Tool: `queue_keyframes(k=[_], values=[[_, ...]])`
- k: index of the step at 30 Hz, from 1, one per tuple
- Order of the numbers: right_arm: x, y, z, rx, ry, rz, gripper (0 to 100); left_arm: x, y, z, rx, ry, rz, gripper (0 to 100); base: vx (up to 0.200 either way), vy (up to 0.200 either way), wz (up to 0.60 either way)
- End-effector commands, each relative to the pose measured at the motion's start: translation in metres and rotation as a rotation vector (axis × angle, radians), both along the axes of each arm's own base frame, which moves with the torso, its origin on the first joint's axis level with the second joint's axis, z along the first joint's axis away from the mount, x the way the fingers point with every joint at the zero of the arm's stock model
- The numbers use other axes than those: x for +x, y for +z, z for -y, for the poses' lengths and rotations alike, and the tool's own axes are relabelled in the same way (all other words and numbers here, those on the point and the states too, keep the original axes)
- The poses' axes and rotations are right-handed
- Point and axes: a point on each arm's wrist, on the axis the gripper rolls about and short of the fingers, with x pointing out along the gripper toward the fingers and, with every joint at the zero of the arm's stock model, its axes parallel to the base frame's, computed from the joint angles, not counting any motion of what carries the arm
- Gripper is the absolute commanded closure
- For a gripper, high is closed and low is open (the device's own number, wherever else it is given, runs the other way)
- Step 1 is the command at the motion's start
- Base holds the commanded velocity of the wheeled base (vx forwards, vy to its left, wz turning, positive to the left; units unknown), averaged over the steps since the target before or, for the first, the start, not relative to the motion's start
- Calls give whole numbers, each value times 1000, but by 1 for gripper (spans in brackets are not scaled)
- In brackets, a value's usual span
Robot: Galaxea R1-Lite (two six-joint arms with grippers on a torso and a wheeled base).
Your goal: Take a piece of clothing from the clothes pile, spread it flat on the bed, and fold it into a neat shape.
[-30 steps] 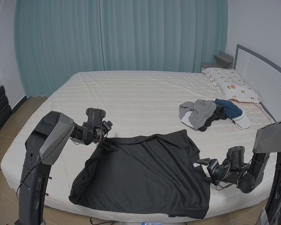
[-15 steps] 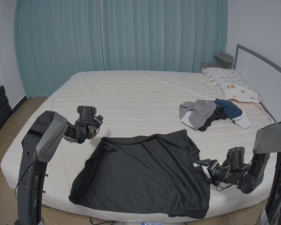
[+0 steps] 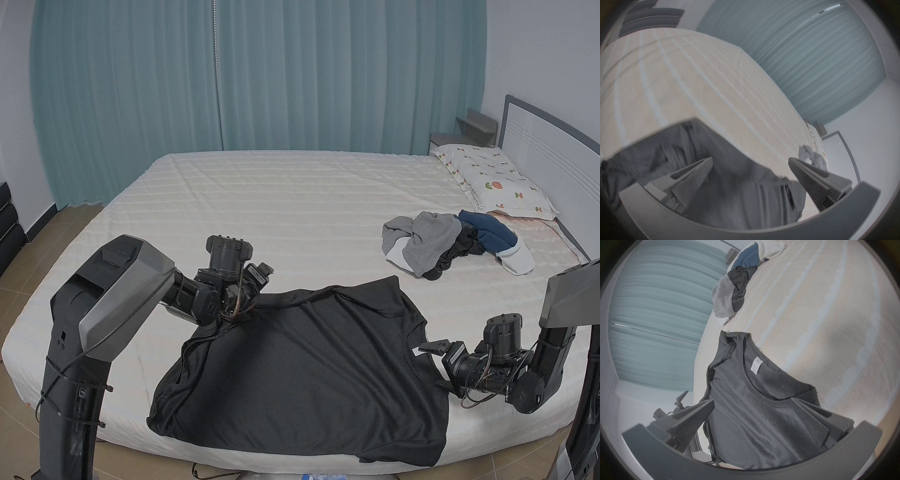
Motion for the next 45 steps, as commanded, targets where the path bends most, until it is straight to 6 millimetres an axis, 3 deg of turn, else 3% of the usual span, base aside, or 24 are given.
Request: queue_keyframes(k=[1,10,20,27,36,45], values=[[0,-2,-1,-2,3,-7,0,-8,-12,17,12,-38,-27,0,0,0,0],[-1,-4,-2,-7,10,-13,0,-16,-26,31,33,-77,-58,0,0,0,0],[-1,-4,-3,-8,12,-13,0,-10,-35,28,69,-89,-55,0,0,0,0],[-1,-4,-3,-7,11,-13,0,19,-38,-3,70,-8,-13,0,0,0,0],[-1,-4,-2,-7,10,-13,0,57,-34,-61,114,141,79,0,0,0,0],[-1,-4,-2,-8,9,-13,0,74,-30,-85,120,228,145,0,0,0,0]])
